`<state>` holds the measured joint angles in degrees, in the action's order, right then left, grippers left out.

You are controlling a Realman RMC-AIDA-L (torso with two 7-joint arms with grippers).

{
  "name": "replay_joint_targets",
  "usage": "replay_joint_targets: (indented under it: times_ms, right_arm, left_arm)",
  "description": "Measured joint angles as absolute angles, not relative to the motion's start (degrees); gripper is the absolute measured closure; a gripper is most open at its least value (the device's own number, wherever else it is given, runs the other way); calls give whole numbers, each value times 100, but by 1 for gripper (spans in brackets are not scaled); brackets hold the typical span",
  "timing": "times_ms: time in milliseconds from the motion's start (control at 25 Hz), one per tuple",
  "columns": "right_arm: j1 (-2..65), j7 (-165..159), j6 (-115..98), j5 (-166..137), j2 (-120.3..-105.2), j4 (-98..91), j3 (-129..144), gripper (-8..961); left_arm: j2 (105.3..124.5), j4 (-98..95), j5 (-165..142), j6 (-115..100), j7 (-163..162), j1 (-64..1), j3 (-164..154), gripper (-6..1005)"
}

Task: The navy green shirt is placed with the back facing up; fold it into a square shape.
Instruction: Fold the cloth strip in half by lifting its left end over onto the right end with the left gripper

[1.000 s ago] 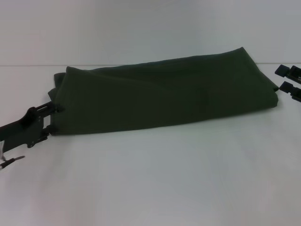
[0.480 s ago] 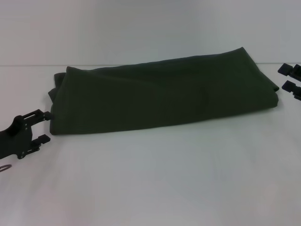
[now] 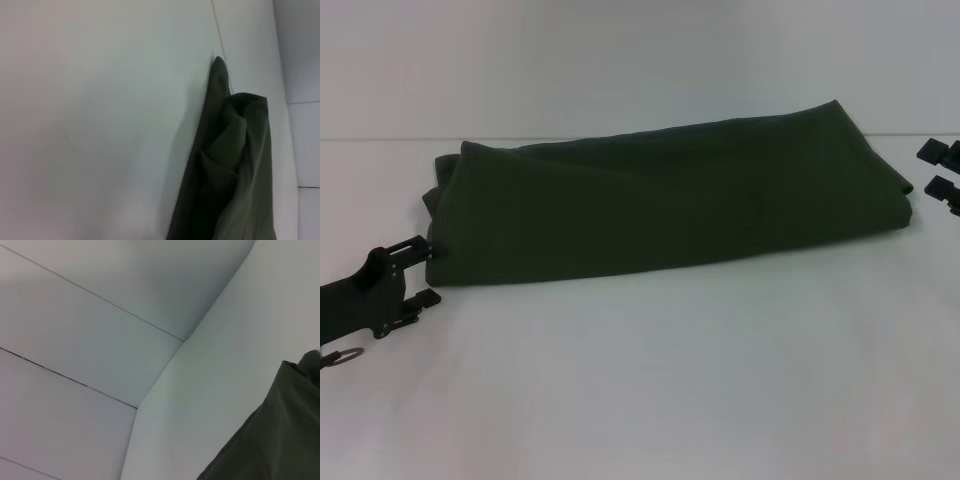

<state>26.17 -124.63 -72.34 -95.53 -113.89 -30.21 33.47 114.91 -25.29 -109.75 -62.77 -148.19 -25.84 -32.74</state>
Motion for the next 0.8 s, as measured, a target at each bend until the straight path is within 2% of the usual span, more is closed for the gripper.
replay_joint_targets:
  times_ms: [800]
  right_arm:
    - [2610,-12463,-7208,-9553,-11364,-3014,3339,177]
  left_arm:
    - [11496,-2204,-10978,-5885,-14814,-2915,-3339,248]
